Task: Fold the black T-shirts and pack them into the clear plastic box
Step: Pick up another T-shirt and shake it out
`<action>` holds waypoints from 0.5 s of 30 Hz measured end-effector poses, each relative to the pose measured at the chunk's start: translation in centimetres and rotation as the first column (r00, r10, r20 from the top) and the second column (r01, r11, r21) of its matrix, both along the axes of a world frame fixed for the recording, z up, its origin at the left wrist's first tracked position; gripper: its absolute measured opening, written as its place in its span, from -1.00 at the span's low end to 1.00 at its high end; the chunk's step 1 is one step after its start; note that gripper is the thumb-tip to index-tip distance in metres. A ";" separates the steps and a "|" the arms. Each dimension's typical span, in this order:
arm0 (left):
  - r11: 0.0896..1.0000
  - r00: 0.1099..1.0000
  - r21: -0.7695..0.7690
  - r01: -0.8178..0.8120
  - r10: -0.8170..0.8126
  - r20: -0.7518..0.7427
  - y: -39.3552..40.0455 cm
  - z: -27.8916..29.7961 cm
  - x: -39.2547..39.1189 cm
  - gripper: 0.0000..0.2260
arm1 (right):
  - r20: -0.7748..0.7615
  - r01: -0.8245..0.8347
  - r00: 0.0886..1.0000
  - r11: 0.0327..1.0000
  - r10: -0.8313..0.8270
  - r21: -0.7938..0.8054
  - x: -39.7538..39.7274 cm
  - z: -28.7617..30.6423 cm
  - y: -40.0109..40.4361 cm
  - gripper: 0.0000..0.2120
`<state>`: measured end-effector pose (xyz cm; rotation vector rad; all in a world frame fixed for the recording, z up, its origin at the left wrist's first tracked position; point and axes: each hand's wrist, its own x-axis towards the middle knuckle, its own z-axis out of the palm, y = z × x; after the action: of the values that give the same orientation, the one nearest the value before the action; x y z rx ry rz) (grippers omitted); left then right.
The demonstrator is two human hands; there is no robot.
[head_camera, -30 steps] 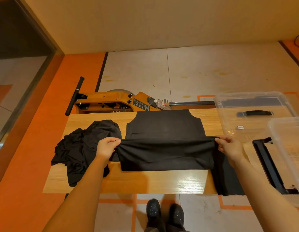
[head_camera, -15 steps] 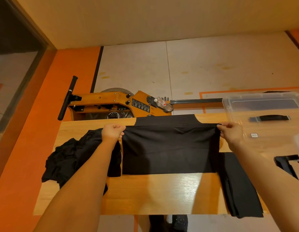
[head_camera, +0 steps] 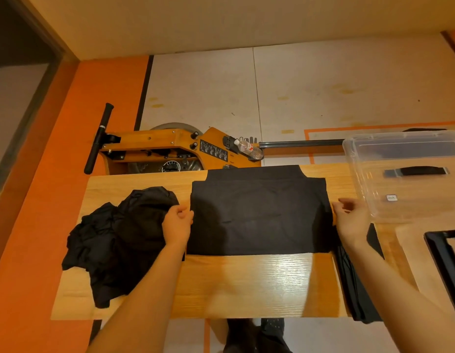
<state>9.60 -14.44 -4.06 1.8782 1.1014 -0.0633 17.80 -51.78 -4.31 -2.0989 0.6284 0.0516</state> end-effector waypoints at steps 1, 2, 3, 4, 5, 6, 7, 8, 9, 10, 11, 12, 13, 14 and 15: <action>1.000 1.000 0.002 0.004 -0.004 -0.007 -0.4 -0.4 -1.1 -0.75 | -0.004 -0.002 1.000 1.000 0.002 -0.012 -1.3 -0.2 0.0 -0.79; 1.000 1.000 0.014 0.012 -0.011 -0.021 -0.9 -0.9 -2.2 -0.77 | -0.021 -0.013 1.000 1.000 0.012 -0.028 -2.5 -0.5 0.0 -0.82; 0.999 0.999 0.030 0.021 -0.020 -0.031 -1.4 -1.1 -3.2 -0.79 | -0.047 -0.031 0.998 0.998 0.028 -0.050 -3.7 -0.8 0.0 -0.83; 0.998 0.998 0.047 0.031 -0.029 -0.048 -2.0 -1.3 -4.0 -0.81 | -0.072 -0.047 0.997 0.996 0.041 -0.078 -4.8 -1.1 0.1 -0.83; 0.996 0.997 0.069 0.048 -0.043 -0.069 -2.5 -1.3 -4.8 -0.81 | -0.092 -0.055 0.995 0.993 0.046 -0.108 -5.8 -1.4 0.2 -0.83; 0.993 0.995 0.096 0.071 -0.063 -0.084 -2.9 -1.3 -5.4 -0.79 | -0.104 -0.055 0.994 0.989 0.041 -0.137 -6.7 -1.6 0.3 -0.82; 0.988 0.991 0.119 0.100 -0.089 -0.095 -3.2 -1.5 -5.9 -0.76 | -0.113 -0.051 0.993 0.985 0.033 -0.165 -7.4 -1.8 0.3 -0.81; 0.983 0.988 0.136 0.123 -0.109 -0.106 -3.4 -1.7 -6.4 -0.72 | -0.118 -0.052 0.993 0.980 0.030 -0.190 -8.0 -2.0 0.4 -0.79; 0.978 0.986 0.153 0.142 -0.126 -0.113 -3.6 -2.0 -6.7 -0.70 | -0.121 -0.057 0.992 0.975 0.032 -0.215 -8.4 -2.1 0.5 -0.78; 0.973 0.983 0.170 0.157 -0.137 -0.124 -3.7 -2.1 -6.9 -0.68 | -0.123 -0.064 0.992 0.970 0.035 -0.236 -8.7 -2.3 0.5 -0.76; 0.967 0.981 0.195 0.164 -0.139 -0.133 -3.9 -2.1 -7.0 -0.66 | -0.129 -0.068 0.991 0.965 0.036 -0.253 -8.8 -2.4 0.5 -0.75; 0.961 0.980 0.224 0.163 -0.133 -0.147 -3.9 -2.1 -7.1 -0.64 | -0.139 -0.069 0.990 0.962 0.033 -0.264 -8.8 -2.4 0.5 -0.73; 0.955 0.980 0.249 0.159 -0.122 -0.159 -4.0 -2.1 -7.2 -0.62 | -0.152 -0.068 0.988 0.960 0.028 -0.270 -8.8 -2.5 0.4 -0.73; 0.952 0.978 0.265 0.155 -0.110 -0.175 -4.0 -2.1 -7.2 -0.61 | -0.167 -0.067 0.986 0.960 0.022 -0.271 -8.7 -2.5 0.4 -0.72; 0.950 0.977 0.273 0.149 -0.098 -0.189 -4.0 -2.1 -7.2 -0.60 | -0.182 -0.068 0.983 0.960 0.019 -0.271 -8.7 -2.5 0.4 -0.72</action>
<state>2.36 -18.41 -6.11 2.2364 1.1568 -0.1490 9.14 -51.41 -6.83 -2.3974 0.7303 0.1879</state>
